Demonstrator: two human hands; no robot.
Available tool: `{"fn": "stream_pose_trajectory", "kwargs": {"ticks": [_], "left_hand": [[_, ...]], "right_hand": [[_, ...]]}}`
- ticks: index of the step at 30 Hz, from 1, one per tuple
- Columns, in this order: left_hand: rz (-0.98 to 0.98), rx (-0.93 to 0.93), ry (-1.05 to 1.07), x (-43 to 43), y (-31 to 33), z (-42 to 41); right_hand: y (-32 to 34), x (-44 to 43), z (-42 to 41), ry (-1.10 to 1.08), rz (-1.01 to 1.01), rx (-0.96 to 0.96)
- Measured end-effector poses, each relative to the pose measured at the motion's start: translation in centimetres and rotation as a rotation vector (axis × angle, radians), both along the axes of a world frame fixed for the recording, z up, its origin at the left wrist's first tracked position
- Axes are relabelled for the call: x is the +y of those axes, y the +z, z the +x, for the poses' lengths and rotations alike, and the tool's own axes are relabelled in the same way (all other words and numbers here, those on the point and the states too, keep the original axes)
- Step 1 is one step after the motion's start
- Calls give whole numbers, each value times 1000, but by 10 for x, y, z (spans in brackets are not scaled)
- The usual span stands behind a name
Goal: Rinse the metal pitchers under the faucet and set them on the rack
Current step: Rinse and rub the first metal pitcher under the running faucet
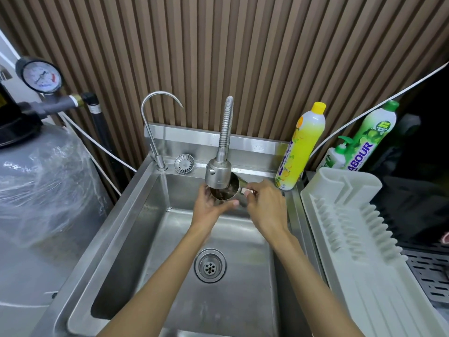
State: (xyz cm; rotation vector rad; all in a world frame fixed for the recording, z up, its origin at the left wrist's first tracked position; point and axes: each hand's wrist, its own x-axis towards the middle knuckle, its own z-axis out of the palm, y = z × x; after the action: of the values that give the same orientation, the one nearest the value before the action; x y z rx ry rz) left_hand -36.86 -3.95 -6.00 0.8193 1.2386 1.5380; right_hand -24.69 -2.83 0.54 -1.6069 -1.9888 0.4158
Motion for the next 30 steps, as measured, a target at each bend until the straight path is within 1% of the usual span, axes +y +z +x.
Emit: {"fn": "stream_pose_trajectory", "kwargs": {"ticks": [2, 3, 5, 7, 8, 9, 11, 13, 15, 17, 19, 21, 23, 24, 27, 28, 30], "left_hand": [[32, 73, 70, 0, -1, -3], [48, 139, 112, -2, -2, -5], [91, 343, 186, -6, -3, -9], [134, 547, 211, -12, -1, -15], [141, 638, 211, -15, 0, -18], [143, 712, 213, -18, 1, -21], [136, 816, 218, -24, 4, -26], [85, 917, 234, -31, 7, -31], [-8, 1002, 235, -35, 7, -34], [-96, 1058, 244, -38, 2, -33], [-145, 1042, 279, -43, -5, -30], [-154, 939, 299, -46, -11, -25], [-168, 770, 306, -45, -15, -18], [-187, 678, 311, -43, -16, -15], [-260, 449, 283, -36, -19, -3], [-279, 379, 263, -33, -20, 0], [-311, 226, 213, -29, -21, 7]], "right_hand": [[-10, 6, -3, 11, -58, 101], [-15, 9, -4, 15, -102, 188], [-26, 12, -4, 41, -266, 469], [-38, 9, -4, 104, -496, 800], [-45, 8, -5, 140, -599, 937], [-53, 6, -6, 176, -672, 1033], [-63, 3, -10, 227, -747, 1132], [-69, -1, -13, 233, -787, 1180], [-73, -4, -15, 207, -803, 1160], [-75, -6, -15, 183, -792, 1066], [-71, -7, -14, 172, -767, 956], [-64, -5, -11, 160, -733, 848], [-56, -4, -7, 138, -665, 728], [-52, -2, -5, 116, -607, 645], [-37, 3, 0, 30, -405, 312], [-30, 4, 2, 1, -348, 233], [-19, 6, 5, -33, -249, 158]]}}
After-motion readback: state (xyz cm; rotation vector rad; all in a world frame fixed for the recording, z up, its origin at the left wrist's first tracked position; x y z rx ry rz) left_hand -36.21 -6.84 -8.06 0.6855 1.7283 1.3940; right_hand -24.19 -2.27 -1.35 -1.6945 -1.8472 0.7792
